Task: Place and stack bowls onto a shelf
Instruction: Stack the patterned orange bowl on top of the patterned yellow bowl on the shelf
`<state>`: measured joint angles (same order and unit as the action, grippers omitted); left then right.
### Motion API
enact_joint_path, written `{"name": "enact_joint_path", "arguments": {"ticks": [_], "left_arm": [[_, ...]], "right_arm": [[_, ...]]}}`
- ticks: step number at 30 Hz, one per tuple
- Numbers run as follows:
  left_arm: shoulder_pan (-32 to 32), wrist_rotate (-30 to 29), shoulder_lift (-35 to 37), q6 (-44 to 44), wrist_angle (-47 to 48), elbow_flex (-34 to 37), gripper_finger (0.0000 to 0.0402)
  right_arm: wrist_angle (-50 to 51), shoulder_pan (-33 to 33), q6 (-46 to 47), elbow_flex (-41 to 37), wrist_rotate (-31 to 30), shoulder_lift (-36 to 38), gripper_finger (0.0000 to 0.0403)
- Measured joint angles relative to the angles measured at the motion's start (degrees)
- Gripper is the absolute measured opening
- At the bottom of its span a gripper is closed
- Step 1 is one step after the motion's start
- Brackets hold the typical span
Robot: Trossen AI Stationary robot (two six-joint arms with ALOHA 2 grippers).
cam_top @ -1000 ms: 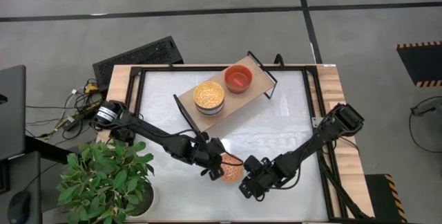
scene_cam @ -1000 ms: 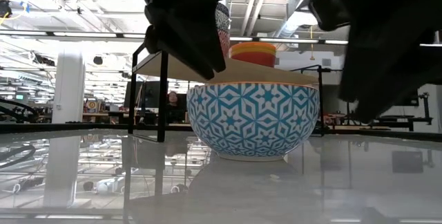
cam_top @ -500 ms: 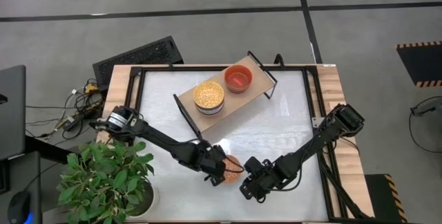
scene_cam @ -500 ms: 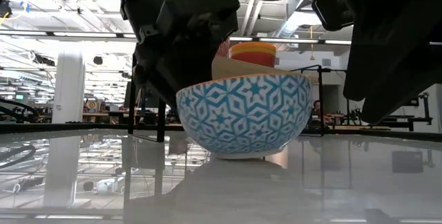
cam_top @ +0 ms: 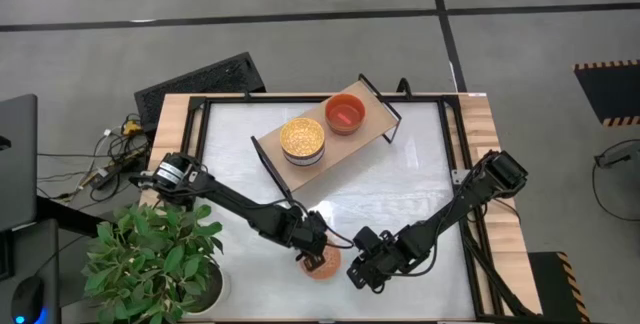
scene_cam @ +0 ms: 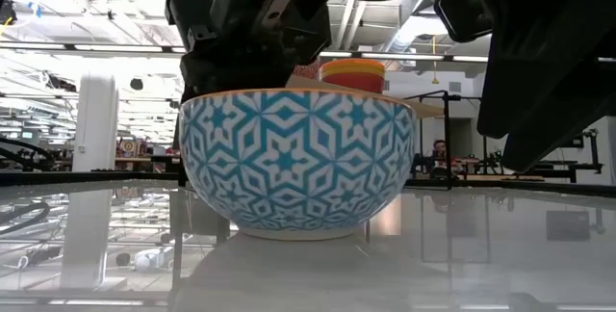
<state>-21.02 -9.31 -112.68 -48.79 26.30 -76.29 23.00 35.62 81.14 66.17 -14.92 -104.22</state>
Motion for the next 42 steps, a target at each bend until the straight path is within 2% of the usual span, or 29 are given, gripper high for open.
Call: {"name": "enact_joint_path", "arguments": {"ticks": [10, 23, 30, 37, 42], "left_arm": [[0.07, 2.67, 0.0, -0.29, 0.0, -1.69, 0.0003], [1.42, 3.36, 0.02, 0.91, 3.96, -8.37, 0.0002], [3.3, 7.65, 0.02, 2.15, 4.36, -12.18, 0.0001], [3.65, 10.56, 0.02, 3.01, 8.0, -21.62, 0.0001], [3.67, 10.08, 0.02, 6.62, 19.35, -32.95, 0.0]], "right_arm": [[0.31, 1.16, 1.85, 0.0, 3.32, 0.0, 0.0218], [9.45, 10.21, 18.92, 0.0, 4.55, 0.0, 0.0218], [12.87, 15.08, 26.68, 0.0, 4.14, 0.0, 0.0218], [13.43, 17.46, 29.68, -0.02, 2.83, -0.02, 0.0218], [13.72, 17.64, 29.73, -0.02, 2.75, -0.02, 0.0218]]}}
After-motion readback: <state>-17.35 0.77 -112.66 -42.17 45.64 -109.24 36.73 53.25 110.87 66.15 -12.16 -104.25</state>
